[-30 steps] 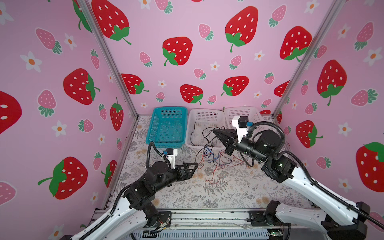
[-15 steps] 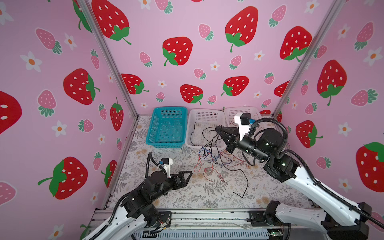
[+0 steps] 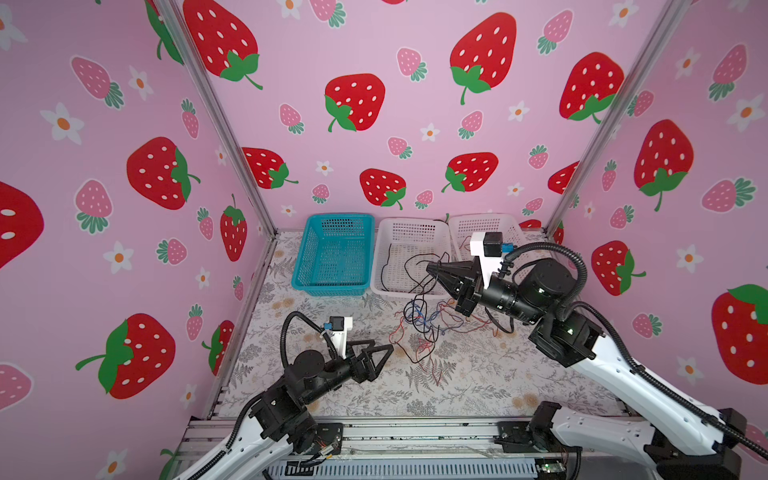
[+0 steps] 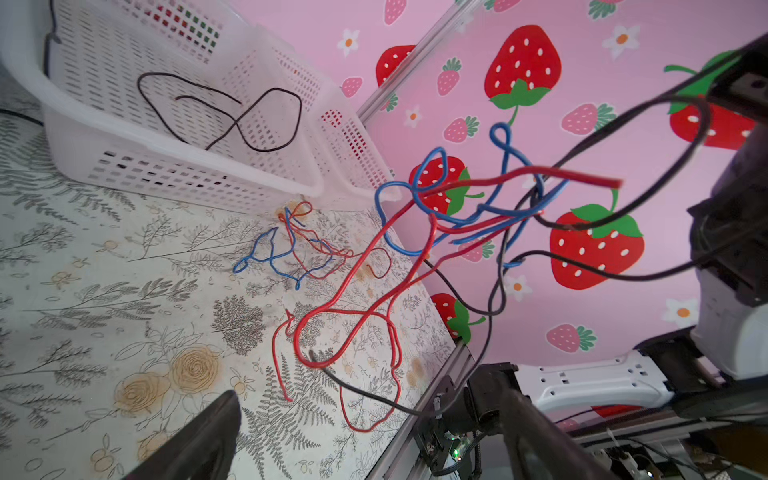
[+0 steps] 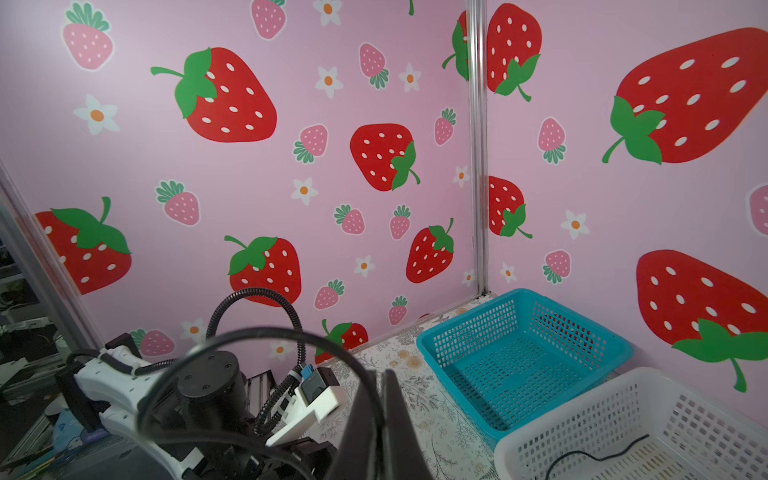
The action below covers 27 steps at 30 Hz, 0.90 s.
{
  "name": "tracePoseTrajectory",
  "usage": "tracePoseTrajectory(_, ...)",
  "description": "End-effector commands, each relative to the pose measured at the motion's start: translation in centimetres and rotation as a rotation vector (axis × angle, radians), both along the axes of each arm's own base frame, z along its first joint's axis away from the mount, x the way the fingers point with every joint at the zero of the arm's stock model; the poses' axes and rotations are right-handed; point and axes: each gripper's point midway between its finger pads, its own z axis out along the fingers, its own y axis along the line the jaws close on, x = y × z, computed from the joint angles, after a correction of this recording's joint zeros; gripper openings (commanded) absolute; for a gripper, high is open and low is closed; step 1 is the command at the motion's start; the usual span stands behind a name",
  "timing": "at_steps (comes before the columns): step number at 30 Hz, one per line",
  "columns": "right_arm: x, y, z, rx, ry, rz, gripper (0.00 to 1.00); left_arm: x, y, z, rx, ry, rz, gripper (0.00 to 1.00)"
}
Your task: Untangle the cables
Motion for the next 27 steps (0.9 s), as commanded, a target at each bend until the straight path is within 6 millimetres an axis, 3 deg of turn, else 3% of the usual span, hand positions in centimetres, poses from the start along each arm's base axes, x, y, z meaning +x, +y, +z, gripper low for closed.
tracePoseTrajectory(1, -2.1, -0.3, 1.8, 0.051, -0.043, 0.091, 0.0, -0.5, -0.8, 3.5, -0.052, -0.161, -0.062, 0.99)
tracePoseTrajectory(7, -3.5, 0.2, 1.4, 0.04, -0.045, 0.186, 0.0, 0.2, -0.5, 3.8, 0.061, -0.193, -0.031, 0.99)
tracePoseTrajectory(17, -4.2, 0.6, 1.2, 0.044, -0.029, 0.24, 0.0, 0.0, -3.1, 3.4, 0.051, -0.165, -0.144, 1.0)
tracePoseTrajectory(22, -4.6, 0.5, 1.6, 0.051, -0.032, 0.252, 0.0, 0.1, -3.5, 2.9, 0.08, -0.148, -0.162, 0.92)
tracePoseTrajectory(27, -4.9, 0.6, 1.6, 0.055, -0.028, 0.271, 0.0, 0.2, -3.8, 3.1, 0.074, -0.15, -0.168, 0.76)
